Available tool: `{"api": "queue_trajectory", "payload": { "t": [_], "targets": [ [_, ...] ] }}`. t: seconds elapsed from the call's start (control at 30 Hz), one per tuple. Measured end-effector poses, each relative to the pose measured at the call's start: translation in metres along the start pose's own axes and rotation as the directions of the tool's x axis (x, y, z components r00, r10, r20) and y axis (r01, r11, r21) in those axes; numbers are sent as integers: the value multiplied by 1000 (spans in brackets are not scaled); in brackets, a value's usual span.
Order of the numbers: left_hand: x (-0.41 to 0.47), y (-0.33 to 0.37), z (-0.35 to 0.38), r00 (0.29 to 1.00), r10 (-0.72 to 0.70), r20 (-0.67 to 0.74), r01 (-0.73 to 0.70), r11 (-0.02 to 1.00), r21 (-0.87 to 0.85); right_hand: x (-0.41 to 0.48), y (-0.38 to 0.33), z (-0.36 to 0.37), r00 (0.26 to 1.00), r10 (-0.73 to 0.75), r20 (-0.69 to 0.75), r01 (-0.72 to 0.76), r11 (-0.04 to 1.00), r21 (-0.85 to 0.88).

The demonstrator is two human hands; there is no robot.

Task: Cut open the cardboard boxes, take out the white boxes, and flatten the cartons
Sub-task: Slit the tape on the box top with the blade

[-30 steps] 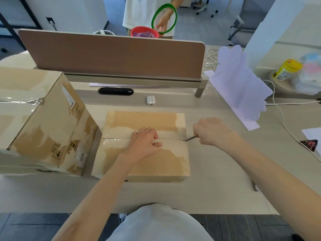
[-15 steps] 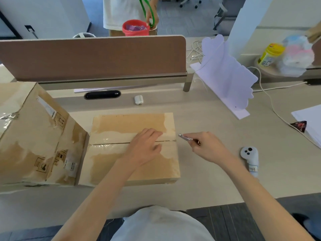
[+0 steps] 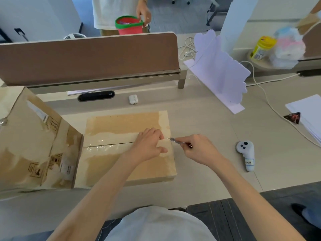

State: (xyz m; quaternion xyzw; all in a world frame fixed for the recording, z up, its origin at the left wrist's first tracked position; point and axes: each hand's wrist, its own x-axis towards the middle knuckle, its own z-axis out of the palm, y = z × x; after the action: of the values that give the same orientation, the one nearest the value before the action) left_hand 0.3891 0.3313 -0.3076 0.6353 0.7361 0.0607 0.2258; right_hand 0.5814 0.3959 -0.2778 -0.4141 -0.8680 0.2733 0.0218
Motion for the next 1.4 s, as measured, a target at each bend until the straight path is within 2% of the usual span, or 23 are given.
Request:
{"api": "queue_trajectory", "payload": {
  "t": [0.13,0.33,0.5,0.6,0.7,0.77,0.83,1.03,1.13,1.4],
  "targets": [
    [6,0,-4,1000,-5,19,6,999,-50,2,-1,-1,1000,-23,17,22,999,41],
    [8,3,-7,1000,-9,29,9,1000,-9,-4,-1,-2,999,-13,40,7,989,147],
    [7,3,-12,1000,0,12,1,996,-84,-18,1,3,993,-10,116,-12,982,189],
    [5,-4,-9,997,69,-39,-73,992,-99,-24,2,8,999,14,40,-23,973,228],
    [4,-18,1,974,143,-176,-173,971,-168,-19,4,10,986,127,-112,-89,950,298],
    [6,-25,5,947,171,-272,-213,968,-133,-12,4,12,971,164,-173,-111,954,279],
    [9,-30,4,939,179,-294,-210,975,-78,-5,1,15,973,160,-169,-115,962,249],
    [27,-34,-15,978,147,-148,-151,988,-20,6,-3,19,981,137,-135,-106,971,213],
    [34,-41,-24,990,141,-17,-141,990,19,9,-2,20,982,136,-129,-108,973,205],
    [47,-36,-37,971,82,226,-127,973,193,9,-6,17,985,130,-115,-103,972,213]
  ]
}}
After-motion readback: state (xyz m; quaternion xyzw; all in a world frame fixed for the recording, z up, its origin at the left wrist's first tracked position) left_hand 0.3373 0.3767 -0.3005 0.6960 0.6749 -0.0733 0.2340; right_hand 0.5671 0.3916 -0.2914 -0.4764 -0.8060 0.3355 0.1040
